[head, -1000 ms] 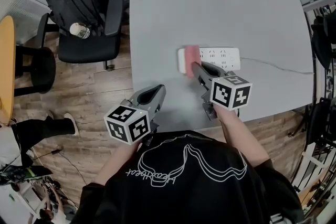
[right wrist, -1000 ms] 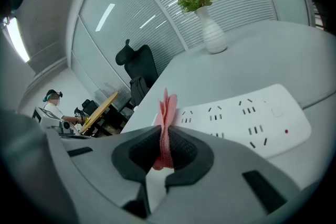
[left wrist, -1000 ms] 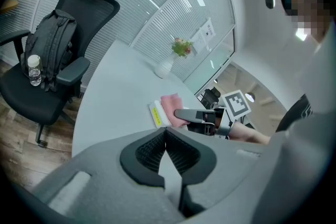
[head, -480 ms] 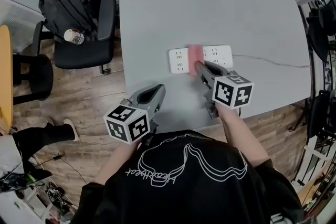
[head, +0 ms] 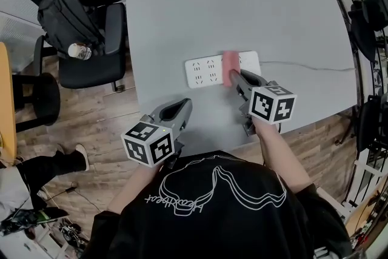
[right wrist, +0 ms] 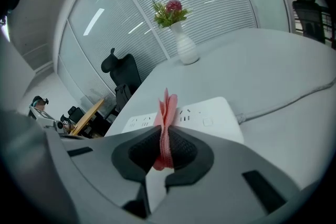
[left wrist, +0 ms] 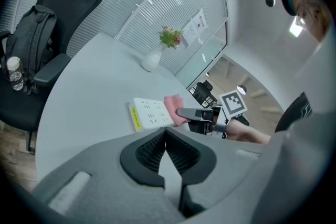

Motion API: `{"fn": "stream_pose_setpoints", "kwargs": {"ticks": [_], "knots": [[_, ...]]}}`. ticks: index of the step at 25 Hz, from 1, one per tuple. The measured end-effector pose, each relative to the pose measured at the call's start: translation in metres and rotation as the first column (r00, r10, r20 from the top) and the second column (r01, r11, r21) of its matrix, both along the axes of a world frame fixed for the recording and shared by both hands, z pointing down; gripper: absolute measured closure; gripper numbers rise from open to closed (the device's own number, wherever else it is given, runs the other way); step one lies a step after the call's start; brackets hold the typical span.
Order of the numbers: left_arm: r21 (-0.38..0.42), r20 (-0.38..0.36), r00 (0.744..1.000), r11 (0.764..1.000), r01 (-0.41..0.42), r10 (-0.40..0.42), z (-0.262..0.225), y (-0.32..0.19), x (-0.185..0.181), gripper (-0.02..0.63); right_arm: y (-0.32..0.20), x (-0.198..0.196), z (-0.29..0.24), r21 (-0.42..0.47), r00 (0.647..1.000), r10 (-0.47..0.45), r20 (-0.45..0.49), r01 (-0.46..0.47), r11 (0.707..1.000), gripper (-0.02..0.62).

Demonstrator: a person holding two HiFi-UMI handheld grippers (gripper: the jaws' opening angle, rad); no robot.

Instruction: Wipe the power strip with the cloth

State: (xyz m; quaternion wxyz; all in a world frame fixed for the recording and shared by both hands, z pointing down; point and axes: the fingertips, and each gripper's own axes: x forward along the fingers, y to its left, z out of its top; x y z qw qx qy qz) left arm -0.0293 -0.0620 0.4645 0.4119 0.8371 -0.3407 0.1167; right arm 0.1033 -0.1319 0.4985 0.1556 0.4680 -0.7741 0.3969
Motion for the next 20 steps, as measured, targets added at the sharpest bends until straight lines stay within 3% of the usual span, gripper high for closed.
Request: {"fn": "stream_pose_setpoints", "kwargs": {"ticks": [20], "knots": [[-0.013, 0.006, 0.998, 0.998, -0.061, 0.062, 0.005, -0.003, 0.033, 0.594, -0.003, 0.073, 0.001, 0.009, 0.990, 0.136, -0.023, -0.136, 0.991, 0.555]]}}
